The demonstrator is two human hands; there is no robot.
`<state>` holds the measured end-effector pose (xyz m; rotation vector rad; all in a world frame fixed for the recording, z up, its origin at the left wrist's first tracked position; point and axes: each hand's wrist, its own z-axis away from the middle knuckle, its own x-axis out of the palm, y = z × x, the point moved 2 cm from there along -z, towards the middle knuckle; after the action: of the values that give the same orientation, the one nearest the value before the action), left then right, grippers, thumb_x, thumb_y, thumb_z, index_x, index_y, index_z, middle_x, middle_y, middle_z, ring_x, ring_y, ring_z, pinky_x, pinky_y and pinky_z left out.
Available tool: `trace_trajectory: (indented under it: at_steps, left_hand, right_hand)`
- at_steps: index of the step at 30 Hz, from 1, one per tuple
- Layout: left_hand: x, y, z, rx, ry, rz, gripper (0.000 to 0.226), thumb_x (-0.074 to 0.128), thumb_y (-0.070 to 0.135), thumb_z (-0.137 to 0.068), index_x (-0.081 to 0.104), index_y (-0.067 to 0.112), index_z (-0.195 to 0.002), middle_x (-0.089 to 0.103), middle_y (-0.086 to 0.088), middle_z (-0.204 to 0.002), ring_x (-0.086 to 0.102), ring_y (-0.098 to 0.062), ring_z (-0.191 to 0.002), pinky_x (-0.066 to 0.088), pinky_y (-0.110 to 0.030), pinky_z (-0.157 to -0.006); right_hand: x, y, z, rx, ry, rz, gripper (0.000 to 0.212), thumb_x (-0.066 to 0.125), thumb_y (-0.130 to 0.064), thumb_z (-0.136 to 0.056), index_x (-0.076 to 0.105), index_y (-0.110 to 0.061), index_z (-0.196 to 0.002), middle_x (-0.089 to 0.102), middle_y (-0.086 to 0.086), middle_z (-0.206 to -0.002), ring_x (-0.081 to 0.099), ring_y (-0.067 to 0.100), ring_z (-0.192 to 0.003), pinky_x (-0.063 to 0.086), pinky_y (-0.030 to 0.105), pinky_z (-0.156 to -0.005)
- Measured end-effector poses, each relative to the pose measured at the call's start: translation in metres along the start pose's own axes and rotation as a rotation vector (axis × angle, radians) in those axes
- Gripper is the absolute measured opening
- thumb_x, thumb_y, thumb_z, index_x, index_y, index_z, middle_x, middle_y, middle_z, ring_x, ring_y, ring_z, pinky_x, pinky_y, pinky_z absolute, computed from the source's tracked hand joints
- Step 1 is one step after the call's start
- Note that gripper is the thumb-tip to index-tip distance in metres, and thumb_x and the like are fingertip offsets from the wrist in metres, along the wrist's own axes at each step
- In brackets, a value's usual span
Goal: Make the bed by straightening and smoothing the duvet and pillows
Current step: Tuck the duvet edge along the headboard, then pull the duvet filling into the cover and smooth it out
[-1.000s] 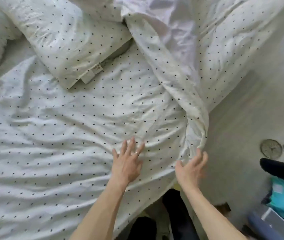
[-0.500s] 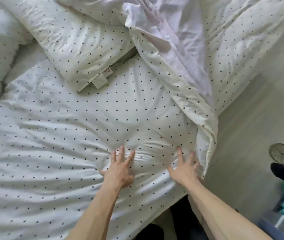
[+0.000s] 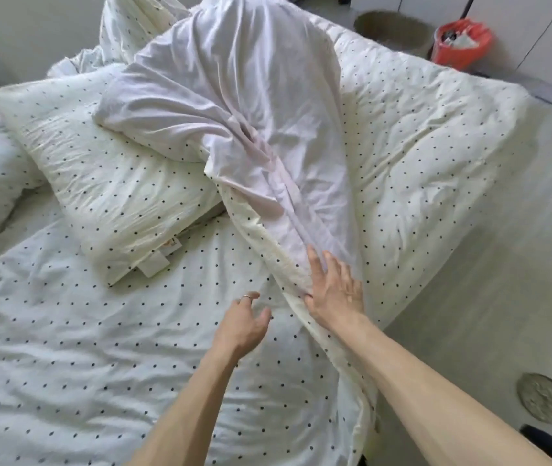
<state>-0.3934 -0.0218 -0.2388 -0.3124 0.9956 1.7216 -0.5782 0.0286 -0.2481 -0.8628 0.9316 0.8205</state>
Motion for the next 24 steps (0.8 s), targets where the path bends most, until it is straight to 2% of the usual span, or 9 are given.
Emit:
trace_trajectory:
  at_steps: [3,6,9,11,13,16,18,21,24]
  left_hand:
    - [-0.008,0.061,-0.036,-0.030,0.116,0.250,0.081,0.059,0.054,-0.092,0.026,0.014,-0.155,0.037,-0.012,-0.155,0.049,-0.020,-0.132,0.040,-0.037,-0.109]
    - [-0.008,0.108,-0.069,-0.093,0.178,0.457,0.100,0.066,0.059,-0.087,0.010,0.014,-0.157,0.037,-0.010,-0.156,0.044,-0.026,-0.137,0.038,-0.046,-0.113]
    - [0.000,0.149,-0.103,-0.168,0.194,0.629,0.124,0.078,0.059,-0.076,-0.009,0.023,-0.157,0.036,-0.007,-0.154,0.044,-0.030,-0.135,0.040,-0.055,-0.109]
    - [0.008,0.177,-0.121,-0.195,0.170,0.668,0.119,0.084,0.056,-0.069,0.008,0.023,-0.155,0.046,-0.005,-0.141,0.052,-0.028,-0.122,0.048,-0.051,-0.098]
    - [0.026,0.210,-0.131,-0.170,0.073,0.678,0.088,0.086,0.051,-0.065,0.046,0.015,-0.135,0.058,-0.006,-0.130,0.059,-0.023,-0.110,0.052,-0.044,-0.086]
    - [0.067,0.250,-0.127,-0.139,-0.134,0.667,0.037,0.080,0.038,-0.081,0.063,0.021,-0.110,0.066,0.000,-0.111,0.063,-0.020,-0.100,0.052,-0.047,-0.095]
    - [0.087,0.264,-0.127,-0.143,-0.147,0.712,0.031,0.077,0.037,-0.085,0.061,0.021,-0.107,0.066,-0.001,-0.108,0.064,-0.021,-0.099,0.052,-0.045,-0.090]
    - [0.091,0.267,-0.134,-0.188,-0.100,0.788,0.033,0.076,0.038,-0.085,0.057,0.026,-0.109,0.065,0.001,-0.116,0.062,-0.021,-0.106,0.052,-0.047,-0.093]
    - [0.078,0.250,-0.133,-0.285,-0.118,0.798,0.030,0.074,0.038,-0.084,0.063,0.027,-0.111,0.066,0.000,-0.120,0.062,-0.023,-0.111,0.048,-0.049,-0.101]
  right_hand:
    - [-0.012,0.029,-0.027,-0.082,-0.014,-0.007,0.073,0.052,-0.007,-0.095,0.021,-0.029,-0.157,0.050,0.008,-0.128,0.052,0.030,-0.114,0.051,0.039,-0.084]
    - [-0.025,0.075,-0.029,-0.102,0.164,-0.138,0.042,0.063,-0.007,-0.086,0.054,-0.019,-0.125,0.056,0.006,-0.101,0.054,0.026,-0.085,0.047,0.034,-0.064]
    - [-0.038,0.148,-0.026,-0.012,0.354,-0.359,0.032,0.063,-0.001,-0.073,0.059,-0.015,-0.101,0.052,0.002,-0.087,0.051,0.026,-0.063,0.044,0.031,-0.051]
    - [-0.029,0.209,-0.018,0.186,0.386,-0.466,0.023,0.058,-0.005,-0.071,0.057,-0.017,-0.090,0.051,0.000,-0.085,0.051,0.028,-0.060,0.038,0.028,-0.048]
    - [-0.002,0.272,-0.004,0.523,0.326,-0.584,0.017,0.051,-0.013,-0.071,0.055,-0.023,-0.084,0.060,0.006,-0.087,0.054,0.032,-0.070,0.034,0.031,-0.052]
    - [0.045,0.315,0.016,0.848,-0.220,-0.526,0.031,0.055,-0.020,-0.090,0.061,-0.017,-0.120,0.068,0.017,-0.124,0.064,0.036,-0.109,0.050,0.035,-0.083]
    - [0.047,0.310,0.014,0.775,-0.298,-0.503,0.042,0.060,-0.025,-0.091,0.055,-0.014,-0.131,0.064,0.016,-0.131,0.063,0.035,-0.118,0.052,0.036,-0.090]
    - [0.020,0.285,-0.007,0.601,-0.139,-0.614,0.086,0.073,-0.022,-0.082,0.026,-0.016,-0.154,0.033,0.017,-0.153,0.041,0.039,-0.138,0.042,0.045,-0.110]
    - [-0.016,0.250,-0.032,0.352,0.018,-0.468,0.111,0.072,-0.022,-0.072,0.003,-0.024,-0.159,0.006,0.013,-0.164,0.016,0.035,-0.151,0.025,0.046,-0.124]
